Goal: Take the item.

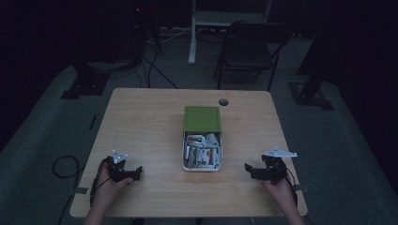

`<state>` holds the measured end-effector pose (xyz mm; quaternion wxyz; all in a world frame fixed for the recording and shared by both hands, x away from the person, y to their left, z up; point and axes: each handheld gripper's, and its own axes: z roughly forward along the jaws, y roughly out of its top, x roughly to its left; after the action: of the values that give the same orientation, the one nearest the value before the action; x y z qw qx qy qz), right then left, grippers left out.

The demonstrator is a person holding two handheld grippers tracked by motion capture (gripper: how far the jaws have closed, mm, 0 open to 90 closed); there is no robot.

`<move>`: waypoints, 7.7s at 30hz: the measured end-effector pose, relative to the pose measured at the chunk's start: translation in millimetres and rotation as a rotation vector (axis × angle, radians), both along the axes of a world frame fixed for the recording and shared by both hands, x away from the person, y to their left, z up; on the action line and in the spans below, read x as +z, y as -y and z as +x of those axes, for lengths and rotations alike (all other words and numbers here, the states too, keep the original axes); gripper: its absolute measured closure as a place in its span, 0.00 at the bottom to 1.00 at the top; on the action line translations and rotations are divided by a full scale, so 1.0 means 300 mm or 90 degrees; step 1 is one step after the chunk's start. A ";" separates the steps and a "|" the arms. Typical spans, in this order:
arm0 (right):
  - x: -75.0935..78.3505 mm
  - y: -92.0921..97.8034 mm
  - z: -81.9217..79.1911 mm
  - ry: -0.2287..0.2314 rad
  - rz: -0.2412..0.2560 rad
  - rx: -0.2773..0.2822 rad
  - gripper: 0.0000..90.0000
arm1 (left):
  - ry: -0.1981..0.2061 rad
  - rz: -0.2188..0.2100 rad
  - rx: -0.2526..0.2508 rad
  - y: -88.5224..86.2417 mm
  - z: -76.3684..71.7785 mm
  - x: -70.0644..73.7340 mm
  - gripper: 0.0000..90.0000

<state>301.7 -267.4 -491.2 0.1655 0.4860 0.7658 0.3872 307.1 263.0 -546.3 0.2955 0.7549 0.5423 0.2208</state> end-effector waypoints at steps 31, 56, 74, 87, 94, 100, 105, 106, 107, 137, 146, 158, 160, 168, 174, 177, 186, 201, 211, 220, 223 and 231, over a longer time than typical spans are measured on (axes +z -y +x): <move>0.179 -0.362 0.033 0.042 0.051 0.157 0.24 | 0.000 0.000 -0.001 0.000 0.000 0.000 0.02; 0.072 -0.574 0.083 -0.003 0.012 0.168 0.71 | 0.000 0.001 -0.001 0.000 0.000 0.000 0.02; 0.014 -0.628 0.097 -0.034 -0.014 0.158 0.76 | 0.000 0.001 -0.001 0.000 0.000 0.000 0.02; 0.005 -0.656 0.094 -0.031 -0.035 0.150 0.80 | 0.000 0.001 -0.001 0.000 0.000 0.000 0.02; 0.009 -0.649 0.091 -0.029 -0.044 0.145 0.94 | 0.000 0.001 -0.001 0.000 0.000 0.000 0.02; 0.052 -0.624 0.085 -0.009 -0.038 0.138 0.94 | 0.000 0.001 -0.001 0.000 0.000 0.000 0.02; 0.089 -0.599 0.083 0.006 -0.023 0.135 0.95 | 0.000 0.000 0.000 0.000 0.000 0.000 0.02; 0.098 -0.594 0.081 0.010 -0.017 0.133 0.95 | 0.000 0.000 0.000 0.000 0.000 0.000 0.02; 0.110 -0.586 0.080 0.015 -0.013 0.132 0.95 | 0.001 -0.001 0.001 0.001 0.000 0.000 0.02; 0.281 -0.279 0.051 0.097 0.046 0.034 0.95 | 0.000 0.000 -0.001 0.000 0.000 0.000 0.02; 0.256 -0.195 0.052 0.096 0.044 0.001 0.95 | 0.000 0.000 0.000 0.000 0.000 0.000 0.02; 0.171 -0.111 0.058 0.072 0.028 -0.032 0.95 | 0.000 0.001 0.000 0.000 0.000 0.000 0.02; 0.138 -0.086 0.059 0.061 0.021 -0.042 0.95 | 0.000 0.001 -0.001 0.000 0.000 0.000 0.02; 0.061 -0.027 0.061 0.036 0.010 -0.065 0.95 | 0.000 0.000 0.000 0.000 0.000 0.000 0.02; 0.017 -0.010 0.059 0.021 -0.003 -0.068 0.95 | 0.000 0.000 0.000 0.000 0.000 0.000 0.02; 0.006 -0.004 0.059 0.016 -0.003 -0.068 0.95 | 0.000 0.000 0.000 0.000 0.000 0.000 0.02; -0.022 0.012 0.062 0.000 -0.013 -0.067 0.95 | 0.000 0.000 0.000 0.000 0.000 0.000 0.02; -0.066 0.047 0.075 -0.026 -0.023 -0.083 0.94 | 0.000 0.000 0.000 0.000 0.000 0.000 0.02; -0.078 0.089 0.084 -0.036 -0.031 -0.118 0.83 | 0.000 0.000 0.000 0.000 0.000 0.000 0.02; -0.101 0.142 0.085 -0.056 -0.041 -0.145 0.71 | 0.000 0.000 0.000 0.000 0.000 0.000 0.02; -0.110 0.161 0.084 -0.068 -0.042 -0.152 0.65 | 0.000 0.000 0.000 0.000 0.000 0.000 0.02; -0.123 0.186 0.078 -0.081 -0.058 -0.156 0.43 | 0.000 0.000 0.000 0.000 0.000 0.000 0.02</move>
<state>325.1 -323.1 -528.2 0.1842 0.5912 0.7266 0.2975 307.0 262.9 -546.3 0.2955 0.7548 0.5424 0.2210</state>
